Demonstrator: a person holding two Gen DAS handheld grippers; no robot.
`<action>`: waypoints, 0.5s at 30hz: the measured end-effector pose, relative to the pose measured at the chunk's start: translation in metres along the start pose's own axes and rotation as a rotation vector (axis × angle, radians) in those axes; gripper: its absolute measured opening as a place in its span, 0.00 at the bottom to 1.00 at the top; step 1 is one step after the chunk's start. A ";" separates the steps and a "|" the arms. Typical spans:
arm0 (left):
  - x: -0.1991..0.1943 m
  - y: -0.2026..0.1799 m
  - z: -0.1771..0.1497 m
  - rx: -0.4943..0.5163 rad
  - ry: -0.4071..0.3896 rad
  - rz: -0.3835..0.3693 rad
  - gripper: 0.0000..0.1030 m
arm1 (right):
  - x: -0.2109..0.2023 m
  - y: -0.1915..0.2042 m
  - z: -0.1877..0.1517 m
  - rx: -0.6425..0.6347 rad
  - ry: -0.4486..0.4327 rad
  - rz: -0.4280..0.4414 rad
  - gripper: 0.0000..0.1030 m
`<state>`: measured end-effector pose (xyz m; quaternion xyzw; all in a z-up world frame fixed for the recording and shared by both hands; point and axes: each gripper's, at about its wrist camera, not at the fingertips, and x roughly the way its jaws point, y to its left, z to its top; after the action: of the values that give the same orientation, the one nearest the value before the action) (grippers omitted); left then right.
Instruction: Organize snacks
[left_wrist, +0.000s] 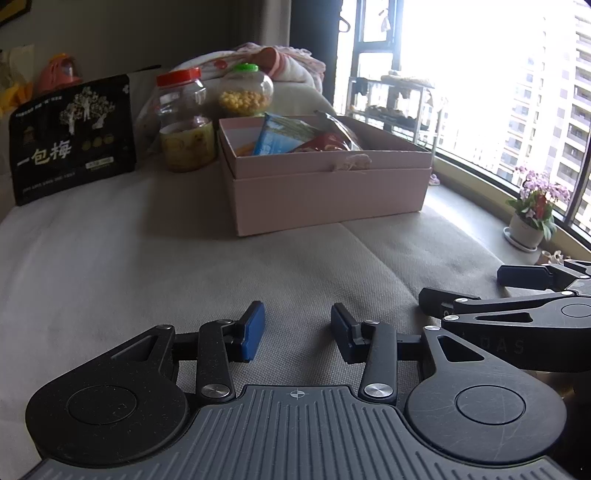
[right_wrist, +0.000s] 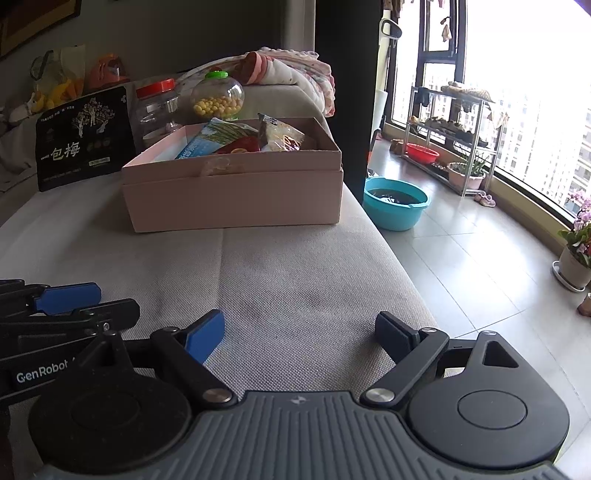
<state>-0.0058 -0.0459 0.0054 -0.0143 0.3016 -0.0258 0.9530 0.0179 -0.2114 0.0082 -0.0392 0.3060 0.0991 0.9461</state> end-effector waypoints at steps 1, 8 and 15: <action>0.000 0.000 0.000 0.000 0.000 0.000 0.44 | 0.000 0.000 0.000 0.001 0.000 0.001 0.87; 0.000 0.001 0.000 -0.005 0.000 -0.004 0.44 | 0.000 0.000 0.000 0.001 0.000 0.001 0.87; 0.000 0.001 0.000 -0.007 0.000 -0.006 0.44 | 0.000 0.000 0.000 0.001 0.000 0.001 0.87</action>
<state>-0.0060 -0.0446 0.0053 -0.0186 0.3017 -0.0274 0.9528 0.0174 -0.2115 0.0081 -0.0384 0.3058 0.0992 0.9461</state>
